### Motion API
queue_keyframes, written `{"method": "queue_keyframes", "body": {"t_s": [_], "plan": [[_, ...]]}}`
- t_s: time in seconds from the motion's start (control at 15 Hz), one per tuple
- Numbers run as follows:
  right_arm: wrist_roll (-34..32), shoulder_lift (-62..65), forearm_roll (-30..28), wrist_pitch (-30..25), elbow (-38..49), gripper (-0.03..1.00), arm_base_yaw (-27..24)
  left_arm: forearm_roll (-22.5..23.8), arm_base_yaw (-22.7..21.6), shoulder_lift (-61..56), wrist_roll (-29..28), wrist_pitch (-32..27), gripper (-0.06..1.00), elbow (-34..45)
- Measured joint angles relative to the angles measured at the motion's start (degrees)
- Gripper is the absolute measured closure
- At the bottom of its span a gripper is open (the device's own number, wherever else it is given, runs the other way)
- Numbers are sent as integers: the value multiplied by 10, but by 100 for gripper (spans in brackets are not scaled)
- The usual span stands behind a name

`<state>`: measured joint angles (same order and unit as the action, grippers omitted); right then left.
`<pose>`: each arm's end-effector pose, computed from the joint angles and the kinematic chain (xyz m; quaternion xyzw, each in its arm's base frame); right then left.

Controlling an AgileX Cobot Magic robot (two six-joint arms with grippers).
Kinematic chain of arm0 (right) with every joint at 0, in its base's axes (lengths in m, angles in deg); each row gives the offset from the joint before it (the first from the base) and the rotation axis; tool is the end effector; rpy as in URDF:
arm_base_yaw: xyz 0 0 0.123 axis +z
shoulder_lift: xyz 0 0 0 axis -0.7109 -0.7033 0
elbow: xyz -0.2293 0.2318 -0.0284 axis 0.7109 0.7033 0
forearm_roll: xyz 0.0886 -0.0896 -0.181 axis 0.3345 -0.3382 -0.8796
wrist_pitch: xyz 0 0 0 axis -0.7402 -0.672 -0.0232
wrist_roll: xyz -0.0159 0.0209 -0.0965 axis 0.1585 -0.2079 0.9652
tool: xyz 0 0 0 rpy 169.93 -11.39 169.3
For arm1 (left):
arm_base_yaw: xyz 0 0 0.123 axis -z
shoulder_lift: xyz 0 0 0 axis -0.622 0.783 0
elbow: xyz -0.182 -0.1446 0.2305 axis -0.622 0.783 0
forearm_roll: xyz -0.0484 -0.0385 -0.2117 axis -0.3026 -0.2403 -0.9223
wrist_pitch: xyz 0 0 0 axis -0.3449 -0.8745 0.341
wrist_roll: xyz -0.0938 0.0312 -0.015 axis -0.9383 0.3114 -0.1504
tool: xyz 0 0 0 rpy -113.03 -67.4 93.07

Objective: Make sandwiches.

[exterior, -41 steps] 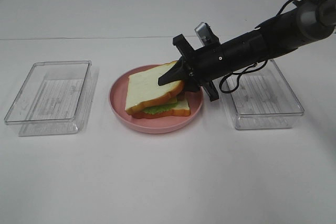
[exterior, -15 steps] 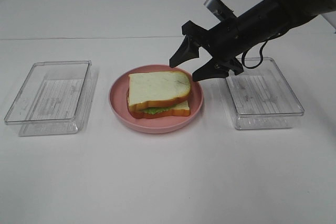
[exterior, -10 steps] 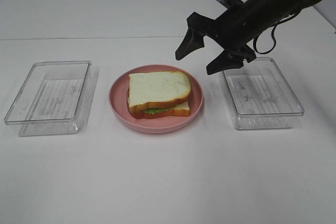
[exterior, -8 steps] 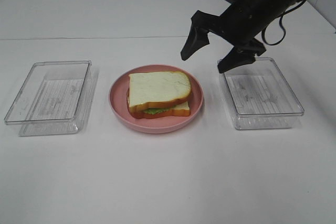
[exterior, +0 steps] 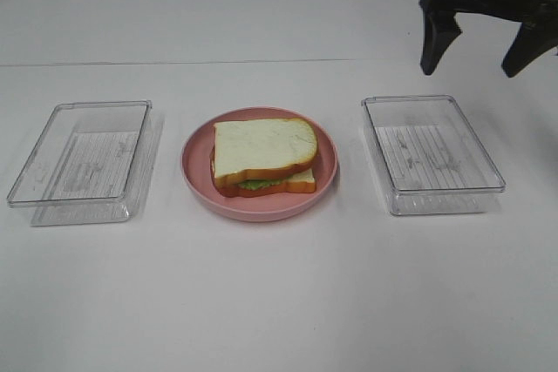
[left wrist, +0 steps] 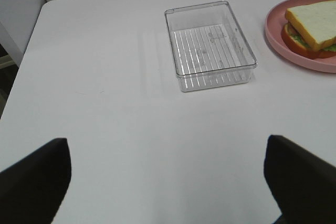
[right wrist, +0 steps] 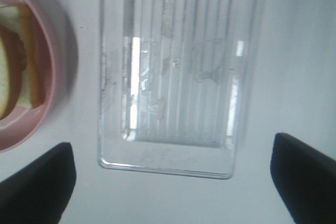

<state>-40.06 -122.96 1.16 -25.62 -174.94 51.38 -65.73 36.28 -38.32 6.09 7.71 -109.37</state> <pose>0.3904 0.0480 0.3019 -0.0074 0.9946 0.0419 0.0949 -0.0706 -0.0085 0.2603 0.0368 0.8513 0.0084 0.5233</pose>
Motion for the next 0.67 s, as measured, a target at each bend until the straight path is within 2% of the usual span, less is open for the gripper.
{"method": "queue_keyframes", "body": {"t_s": [0.2,0.4,0.67], "plan": [[30,1,-1,-5,0,1,-58,0,0,0,0,0,3,0],[34,45,-1,-4,12,1,-60,0,0,0,0,0,3,0],[31,163,-6,-5,131,3,-60,0,0,0,0,0,3,0]]}}
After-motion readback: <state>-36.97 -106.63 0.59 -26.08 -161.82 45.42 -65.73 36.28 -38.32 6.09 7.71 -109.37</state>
